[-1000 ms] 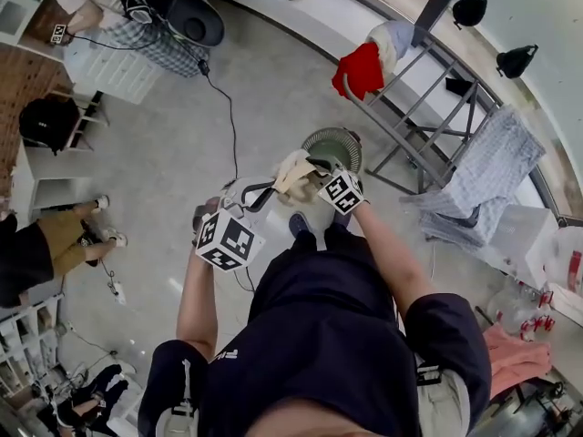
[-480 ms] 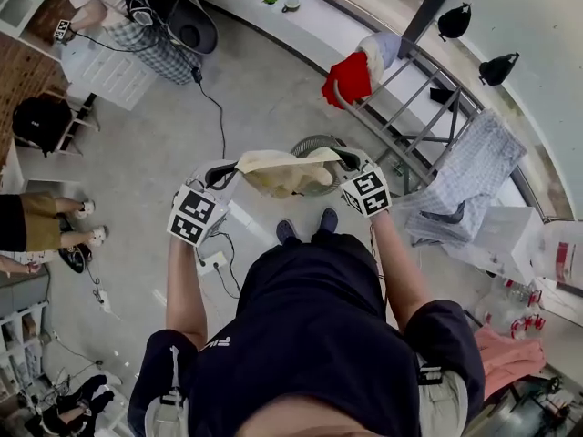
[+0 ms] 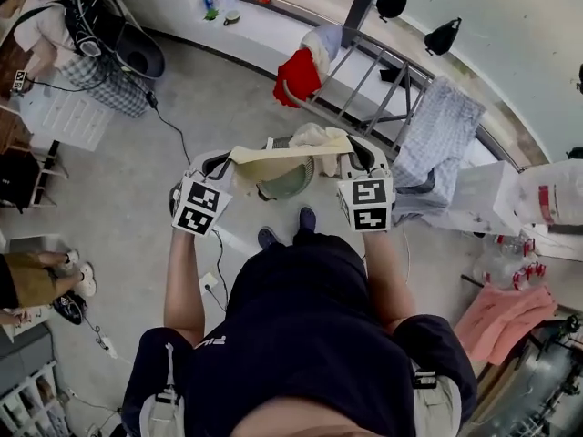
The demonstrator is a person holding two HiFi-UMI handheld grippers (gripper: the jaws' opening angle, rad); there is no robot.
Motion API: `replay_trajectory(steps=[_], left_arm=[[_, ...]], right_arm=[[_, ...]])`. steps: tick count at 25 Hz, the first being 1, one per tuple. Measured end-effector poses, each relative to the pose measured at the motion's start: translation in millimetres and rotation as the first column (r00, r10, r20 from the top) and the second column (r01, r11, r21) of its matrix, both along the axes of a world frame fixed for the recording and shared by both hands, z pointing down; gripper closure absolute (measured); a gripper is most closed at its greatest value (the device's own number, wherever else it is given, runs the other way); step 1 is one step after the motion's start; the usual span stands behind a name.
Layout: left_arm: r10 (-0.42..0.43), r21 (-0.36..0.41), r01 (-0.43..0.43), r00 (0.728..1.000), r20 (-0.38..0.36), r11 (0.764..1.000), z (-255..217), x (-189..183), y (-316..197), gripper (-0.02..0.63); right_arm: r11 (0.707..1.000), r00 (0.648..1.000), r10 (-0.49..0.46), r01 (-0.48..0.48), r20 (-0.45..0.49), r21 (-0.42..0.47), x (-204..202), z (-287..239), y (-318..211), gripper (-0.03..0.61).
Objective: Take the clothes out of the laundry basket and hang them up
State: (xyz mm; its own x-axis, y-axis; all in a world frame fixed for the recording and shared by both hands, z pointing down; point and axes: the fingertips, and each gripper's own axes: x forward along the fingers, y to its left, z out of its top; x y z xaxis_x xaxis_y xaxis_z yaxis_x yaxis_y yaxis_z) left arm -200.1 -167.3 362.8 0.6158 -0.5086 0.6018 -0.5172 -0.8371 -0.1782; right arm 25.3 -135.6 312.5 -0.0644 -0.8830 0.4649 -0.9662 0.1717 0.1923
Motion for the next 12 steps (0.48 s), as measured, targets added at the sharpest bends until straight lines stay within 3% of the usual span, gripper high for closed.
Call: replay_trajectory(steps=[7, 12], left_arm=[[0.087, 0.104, -0.077, 0.992, -0.088, 0.992, -64, 68, -32, 0.586], [0.142, 0.134, -0.117, 0.971, -0.191, 0.984, -107, 115, -38, 0.586]], right_arm=[[0.983, 0.981, 0.179, -0.177, -0.074, 0.039, 59, -39, 31, 0.569], [0.947, 0.946, 0.318, -0.313, -0.068, 0.076, 96, -63, 54, 0.569]])
